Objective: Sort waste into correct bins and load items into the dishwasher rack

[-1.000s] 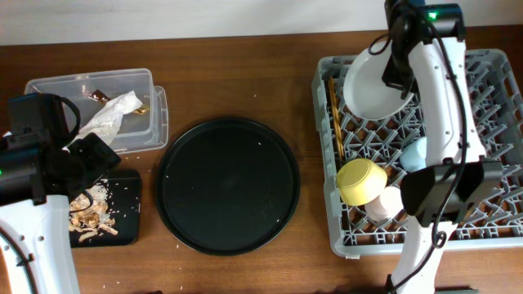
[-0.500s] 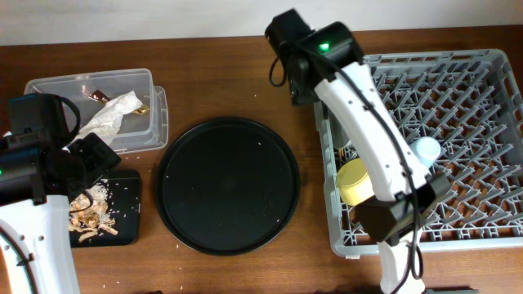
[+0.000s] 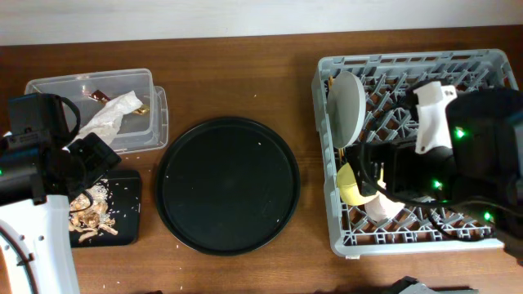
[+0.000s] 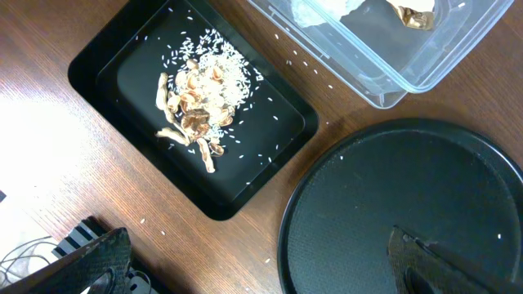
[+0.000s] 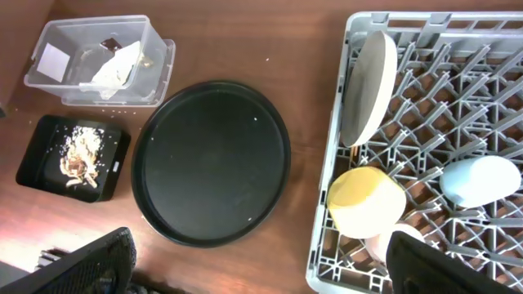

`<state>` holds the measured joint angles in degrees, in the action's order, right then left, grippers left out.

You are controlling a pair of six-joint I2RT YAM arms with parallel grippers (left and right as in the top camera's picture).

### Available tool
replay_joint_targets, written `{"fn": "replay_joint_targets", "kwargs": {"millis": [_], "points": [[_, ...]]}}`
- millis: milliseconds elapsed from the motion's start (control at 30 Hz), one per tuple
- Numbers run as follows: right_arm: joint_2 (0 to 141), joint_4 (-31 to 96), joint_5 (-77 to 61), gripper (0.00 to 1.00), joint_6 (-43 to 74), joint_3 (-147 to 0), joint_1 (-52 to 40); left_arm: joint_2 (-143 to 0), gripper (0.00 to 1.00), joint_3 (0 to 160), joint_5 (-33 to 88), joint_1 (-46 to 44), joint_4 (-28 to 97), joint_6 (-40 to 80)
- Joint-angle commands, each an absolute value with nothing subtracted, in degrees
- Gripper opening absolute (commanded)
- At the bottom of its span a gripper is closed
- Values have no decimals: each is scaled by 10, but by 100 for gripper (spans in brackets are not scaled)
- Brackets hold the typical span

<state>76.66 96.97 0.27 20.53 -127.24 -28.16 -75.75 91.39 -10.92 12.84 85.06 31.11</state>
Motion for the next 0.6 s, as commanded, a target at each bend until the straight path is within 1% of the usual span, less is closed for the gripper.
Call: {"fn": "replay_joint_targets", "kwargs": {"millis": [0, 67, 133, 233, 300, 333, 400, 433, 467, 500, 567], "points": [[781, 973, -3, 99, 199, -1268, -282, -757, 99, 916, -107, 132, 852, 310], [787, 973, 5, 99, 195, -1267, -280, -757, 99, 916, -107, 132, 851, 310], [768, 973, 7, 99, 152, -1267, -280, -757, 99, 916, -107, 132, 851, 310], [692, 962, 6, 99, 148, -1212, -223, -757, 99, 916, -107, 132, 851, 310], [588, 888, 6, 99, 148, -1075, -155, -757, 99, 916, -107, 132, 852, 310], [496, 808, 6, 99, 148, -934, -127, -757, 99, 916, -107, 132, 851, 310], [381, 732, 1, 99, 154, -768, -111, -757, 99, 916, -107, 132, 851, 310], [311, 731, 2, 99, 154, -684, -97, -757, 99, 916, -107, 132, 851, 310], [266, 727, 6, 99, 154, -632, -87, -757, 99, 916, -107, 132, 851, 310], [235, 695, 15, 99, 154, -595, -79, -757, 99, 916, -107, 132, 851, 310], [170, 566, 21, 99, 154, -491, -67, -757, 99, 916, -107, 132, 851, 310]]}}
